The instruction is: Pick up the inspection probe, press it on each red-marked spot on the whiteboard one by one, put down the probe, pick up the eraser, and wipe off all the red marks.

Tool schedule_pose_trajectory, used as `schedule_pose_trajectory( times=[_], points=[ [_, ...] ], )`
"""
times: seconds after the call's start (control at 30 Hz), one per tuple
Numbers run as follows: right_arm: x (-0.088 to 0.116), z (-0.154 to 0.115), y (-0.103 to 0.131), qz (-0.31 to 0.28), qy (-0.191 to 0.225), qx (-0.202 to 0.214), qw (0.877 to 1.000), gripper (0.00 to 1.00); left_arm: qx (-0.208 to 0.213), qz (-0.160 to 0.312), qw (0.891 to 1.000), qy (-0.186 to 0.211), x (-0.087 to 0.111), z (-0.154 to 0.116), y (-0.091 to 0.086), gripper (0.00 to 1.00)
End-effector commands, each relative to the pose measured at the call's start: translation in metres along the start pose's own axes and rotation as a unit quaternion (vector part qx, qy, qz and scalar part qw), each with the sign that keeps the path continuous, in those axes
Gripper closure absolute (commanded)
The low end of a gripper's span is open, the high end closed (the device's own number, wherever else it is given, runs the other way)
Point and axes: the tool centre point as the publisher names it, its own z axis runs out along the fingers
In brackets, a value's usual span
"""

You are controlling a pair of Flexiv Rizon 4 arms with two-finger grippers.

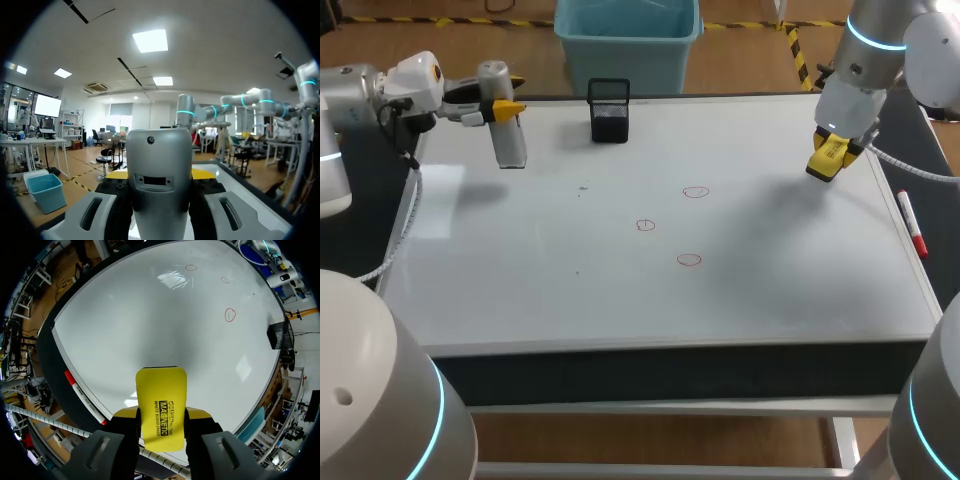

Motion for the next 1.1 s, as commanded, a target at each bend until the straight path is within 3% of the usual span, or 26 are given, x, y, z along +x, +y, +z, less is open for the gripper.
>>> schedule_pose_trajectory(
  times=[0.03,0.1,0.27,0.57,0.83,1.1],
  points=[
    [0.000,-0.001,-0.001,-0.001,0.002,0.000,1.000,1.00,-0.001,0.000,1.000,0.001,-0.001,0.000,-0.001,1.00],
    [0.000,-0.001,-0.001,-0.001,0.002,0.000,1.000,1.00,-0.001,0.000,1.000,0.001,-0.001,0.000,-0.001,1.00],
    [-0.015,0.006,0.036,-0.029,0.018,-0.011,0.999,1.00,-0.001,0.000,1.000,0.001,-0.001,0.000,-0.001,1.00],
    [-0.053,0.000,0.097,-0.085,0.000,-0.021,0.996,1.00,-0.001,0.000,1.000,0.001,-0.001,0.000,-0.001,1.00],
    [-0.097,0.003,0.162,-0.165,0.015,-0.027,0.986,1.00,-0.001,0.000,1.000,0.001,-0.001,0.000,-0.001,1.00],
    [-0.128,0.017,0.211,-0.227,0.029,-0.042,0.973,1.00,-0.001,0.000,1.000,0.001,-0.001,0.000,-0.001,1.00]
  ],
)
